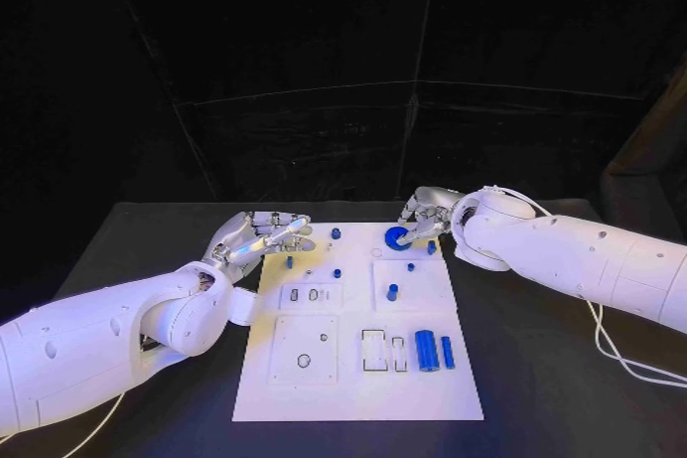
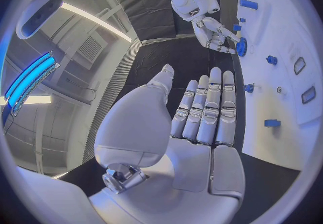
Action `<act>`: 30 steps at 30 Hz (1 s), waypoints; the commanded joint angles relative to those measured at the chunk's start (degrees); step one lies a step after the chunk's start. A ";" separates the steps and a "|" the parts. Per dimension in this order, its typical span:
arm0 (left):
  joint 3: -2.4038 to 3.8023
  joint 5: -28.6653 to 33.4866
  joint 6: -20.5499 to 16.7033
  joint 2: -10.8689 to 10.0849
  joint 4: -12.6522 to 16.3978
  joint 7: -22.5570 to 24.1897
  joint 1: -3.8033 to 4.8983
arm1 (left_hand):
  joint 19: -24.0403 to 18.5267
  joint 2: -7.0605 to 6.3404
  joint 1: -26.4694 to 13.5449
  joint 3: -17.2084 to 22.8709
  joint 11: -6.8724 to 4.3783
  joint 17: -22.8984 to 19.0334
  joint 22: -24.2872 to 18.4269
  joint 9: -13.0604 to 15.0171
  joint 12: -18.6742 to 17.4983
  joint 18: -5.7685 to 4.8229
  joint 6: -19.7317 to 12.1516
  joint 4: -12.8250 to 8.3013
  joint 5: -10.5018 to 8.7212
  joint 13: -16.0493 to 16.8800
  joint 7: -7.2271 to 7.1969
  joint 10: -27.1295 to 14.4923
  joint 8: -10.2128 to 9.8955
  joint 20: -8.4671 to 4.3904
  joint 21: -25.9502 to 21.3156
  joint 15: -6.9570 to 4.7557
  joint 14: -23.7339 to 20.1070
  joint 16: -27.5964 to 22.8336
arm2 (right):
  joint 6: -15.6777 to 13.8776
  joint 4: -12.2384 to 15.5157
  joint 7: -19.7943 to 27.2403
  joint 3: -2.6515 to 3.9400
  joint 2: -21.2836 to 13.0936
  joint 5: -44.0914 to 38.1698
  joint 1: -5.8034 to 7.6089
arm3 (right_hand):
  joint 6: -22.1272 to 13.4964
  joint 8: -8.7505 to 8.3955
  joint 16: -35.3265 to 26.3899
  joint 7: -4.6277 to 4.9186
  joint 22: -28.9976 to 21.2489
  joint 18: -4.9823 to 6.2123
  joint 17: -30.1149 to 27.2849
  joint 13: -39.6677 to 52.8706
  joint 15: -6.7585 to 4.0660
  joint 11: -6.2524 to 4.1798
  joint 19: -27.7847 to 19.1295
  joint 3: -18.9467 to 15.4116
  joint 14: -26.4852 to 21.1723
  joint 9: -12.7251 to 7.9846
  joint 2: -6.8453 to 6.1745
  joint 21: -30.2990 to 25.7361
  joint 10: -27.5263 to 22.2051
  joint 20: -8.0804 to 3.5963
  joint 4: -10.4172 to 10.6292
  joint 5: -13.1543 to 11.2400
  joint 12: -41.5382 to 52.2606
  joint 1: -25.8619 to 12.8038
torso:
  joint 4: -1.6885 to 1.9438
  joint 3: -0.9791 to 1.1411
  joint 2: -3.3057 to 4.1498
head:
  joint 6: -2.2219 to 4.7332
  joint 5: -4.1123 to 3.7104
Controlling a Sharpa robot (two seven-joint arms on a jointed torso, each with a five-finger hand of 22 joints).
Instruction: Assemble the parts on the task board
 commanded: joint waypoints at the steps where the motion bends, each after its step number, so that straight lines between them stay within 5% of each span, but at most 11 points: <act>1: 0.05 0.07 0.85 0.09 -0.02 0.22 0.08 | 0.53 0.52 0.00 -0.03 0.19 0.05 -0.09 -0.05 -0.21 0.32 0.00 -0.47 -0.16 -0.07 0.13 0.14 -0.25 -0.02 -0.27 0.46 0.02 -0.25 | 1.98 -0.23 -0.84 0.04 0.23 -0.69 0.11 | -0.34 0.44 0.37 0.03 0.19 -1.04 0.17 0.71 0.47 0.06 0.20 0.21 3.19 0.05 0.23 0.30 0.50 0.33 0.23 0.41 0.72 0.72 | -0.03 0.00 0.02 | -0.08 0.04; 22: 0.05 0.07 1.14 0.32 -0.38 0.11 0.06 | 0.58 0.59 0.03 -0.04 0.17 0.05 -0.11 -0.05 -0.24 0.32 0.03 -0.55 -0.17 -0.06 0.11 0.17 -0.27 -0.02 -0.31 0.45 0.04 -0.29 | 1.55 -2.09 -1.64 0.01 2.26 -3.92 0.04 | 1.15 2.23 0.76 -0.18 0.91 -1.15 1.16 6.26 0.39 -0.10 0.39 1.75 3.29 0.37 2.54 0.71 3.05 0.33 -0.44 0.33 5.68 2.53 | -0.01 0.00 0.02 | -0.44 -0.04; 30: 0.04 0.07 1.25 0.26 -0.38 0.03 0.06 | 0.58 0.59 0.03 -0.04 0.17 0.05 -0.11 -0.05 -0.24 0.32 0.03 -0.55 -0.17 -0.06 0.11 0.17 -0.27 -0.02 -0.31 0.45 0.04 -0.29 | -2.33 -1.41 -1.81 0.00 2.34 -8.96 -0.01 | 6.64 5.26 0.86 -1.60 1.84 -1.30 1.54 10.74 -0.56 -1.35 0.74 6.08 3.33 1.18 5.29 1.17 5.67 -0.40 -2.44 -1.77 9.64 5.31 | 0.00 -0.03 0.01 | -0.54 -0.08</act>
